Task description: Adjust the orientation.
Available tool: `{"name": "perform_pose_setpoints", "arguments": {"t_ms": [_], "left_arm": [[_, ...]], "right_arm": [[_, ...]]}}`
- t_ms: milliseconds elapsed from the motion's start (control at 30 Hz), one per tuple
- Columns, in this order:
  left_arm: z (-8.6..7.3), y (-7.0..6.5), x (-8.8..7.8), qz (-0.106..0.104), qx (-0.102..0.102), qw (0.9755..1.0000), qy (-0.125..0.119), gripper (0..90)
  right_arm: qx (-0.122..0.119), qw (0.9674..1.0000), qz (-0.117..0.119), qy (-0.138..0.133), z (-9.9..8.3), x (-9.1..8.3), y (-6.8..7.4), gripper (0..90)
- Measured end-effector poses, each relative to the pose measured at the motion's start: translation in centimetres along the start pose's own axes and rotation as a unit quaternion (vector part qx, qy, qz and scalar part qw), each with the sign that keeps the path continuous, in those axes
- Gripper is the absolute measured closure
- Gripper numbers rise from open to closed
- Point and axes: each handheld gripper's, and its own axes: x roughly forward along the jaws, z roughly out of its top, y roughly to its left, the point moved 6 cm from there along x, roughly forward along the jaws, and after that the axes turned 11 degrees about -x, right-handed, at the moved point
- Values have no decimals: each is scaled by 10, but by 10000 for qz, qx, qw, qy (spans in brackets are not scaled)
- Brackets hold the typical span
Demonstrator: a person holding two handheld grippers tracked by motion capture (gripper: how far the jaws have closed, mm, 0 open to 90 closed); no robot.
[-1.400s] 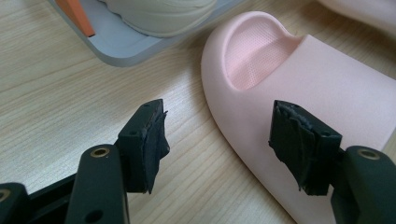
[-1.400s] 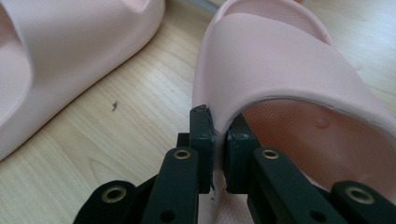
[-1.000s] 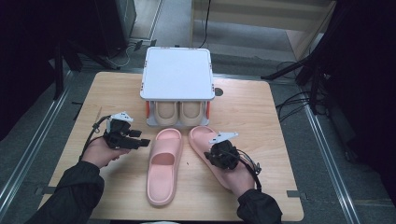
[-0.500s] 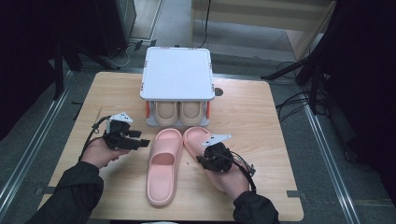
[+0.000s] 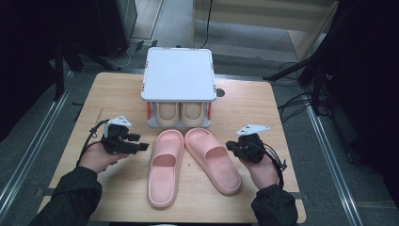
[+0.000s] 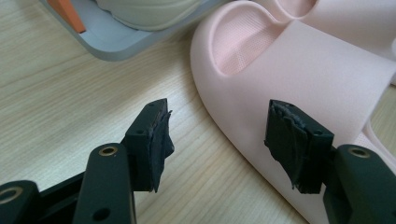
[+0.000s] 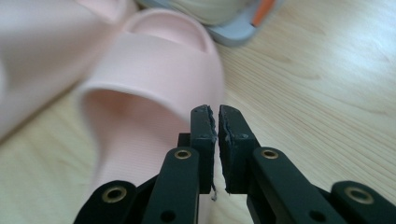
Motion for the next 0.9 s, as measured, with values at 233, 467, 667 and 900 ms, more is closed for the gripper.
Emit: {"name": "perform_pose_setpoints", "arguments": {"t_ms": [233, 467, 667, 900], "left_arm": [[-6, -5, 10, -11, 72, 9998, 209, 394], [-10, -11, 17, -15, 194, 9991, 379, 390], [-10, -10, 18, -27, 159, 9991, 404, 389], [-11, -11, 18, -67, 173, 9989, 440, 389]], "right_arm": [[104, 9983, 19, 565, -13, 31, -17, 836], [-149, 9969, 56, 766, -10, 44, -8, 831], [-134, 9970, 221, 730, -8, 43, 0, 830], [-44, 9970, 316, 707, -7, 43, 9, 831]]}}
